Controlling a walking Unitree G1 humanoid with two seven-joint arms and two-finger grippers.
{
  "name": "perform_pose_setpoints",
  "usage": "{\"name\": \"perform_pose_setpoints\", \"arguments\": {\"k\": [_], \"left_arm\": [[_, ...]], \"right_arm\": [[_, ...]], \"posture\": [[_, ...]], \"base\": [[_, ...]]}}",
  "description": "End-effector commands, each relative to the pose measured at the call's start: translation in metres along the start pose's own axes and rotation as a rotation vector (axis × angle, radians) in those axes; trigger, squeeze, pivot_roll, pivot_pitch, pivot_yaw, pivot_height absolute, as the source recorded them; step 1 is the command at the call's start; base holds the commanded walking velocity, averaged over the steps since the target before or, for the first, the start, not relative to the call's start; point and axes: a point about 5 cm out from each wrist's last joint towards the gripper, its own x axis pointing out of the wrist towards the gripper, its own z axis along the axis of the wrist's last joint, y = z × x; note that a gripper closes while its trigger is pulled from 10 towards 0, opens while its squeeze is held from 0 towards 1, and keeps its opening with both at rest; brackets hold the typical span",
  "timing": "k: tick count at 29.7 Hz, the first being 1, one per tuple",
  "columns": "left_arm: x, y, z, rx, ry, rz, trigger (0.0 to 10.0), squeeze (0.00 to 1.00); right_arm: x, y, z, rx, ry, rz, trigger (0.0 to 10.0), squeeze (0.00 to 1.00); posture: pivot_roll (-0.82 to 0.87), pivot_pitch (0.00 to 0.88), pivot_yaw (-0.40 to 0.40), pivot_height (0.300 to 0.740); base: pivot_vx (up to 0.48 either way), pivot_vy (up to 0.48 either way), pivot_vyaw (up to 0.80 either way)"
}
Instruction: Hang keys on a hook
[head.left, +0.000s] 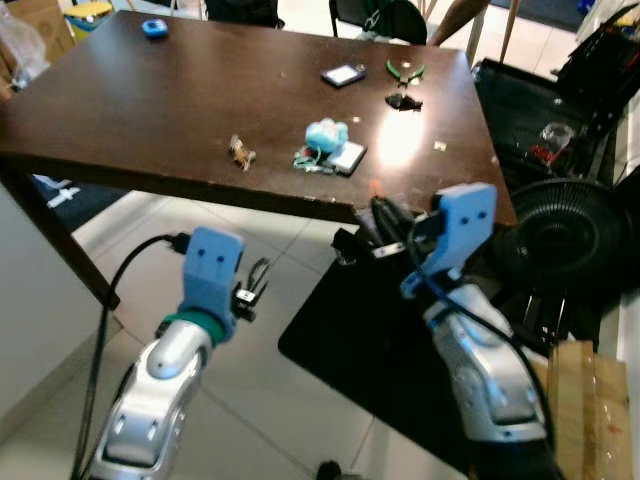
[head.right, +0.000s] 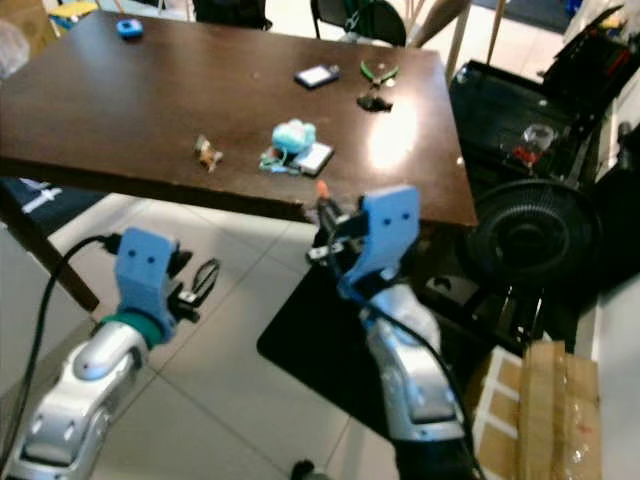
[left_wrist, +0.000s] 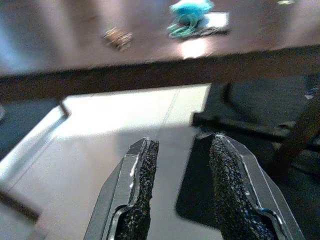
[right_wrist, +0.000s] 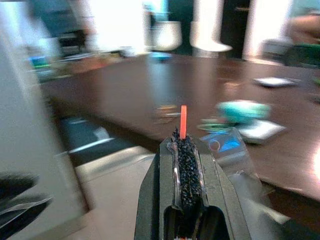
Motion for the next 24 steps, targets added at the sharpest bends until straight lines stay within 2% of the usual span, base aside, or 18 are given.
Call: {"name": "perform_pose_setpoints", "arguments": {"k": [1, 3, 24], "left_arm": [[-0.0016, -0.0011, -0.0074, 0.007, 0.028, 0.005, 10.0, 0.00], [-0.0016, -0.0011, -0.0074, 0.007, 0.028, 0.005, 10.0, 0.00], [0.0009, -0.0004, -0.0110, 0.021, 0.068, 0.020, 10.0, 0.00]], "right_arm": [[-0.0017, -0.0010, -0.0028, -0.029, 0.009, 0.008, 10.0, 0.00], [-0.0017, -0.0010, -0.0028, -0.029, 0.009, 0.008, 10.0, 0.00], [0.0020, 0.0047, -0.0030, -0.053, 0.000, 0.035, 10.0, 0.00]], "posture": [[-0.06, 0.088, 0.053, 0.740], [-0.06, 0.088, 0.053, 0.740], [-0.06, 0.096, 0.056, 0.740]], "base": [[-0.356, 0.000, 0.79], [-0.356, 0.000, 0.79], [0.000, 0.000, 0.80]]}}
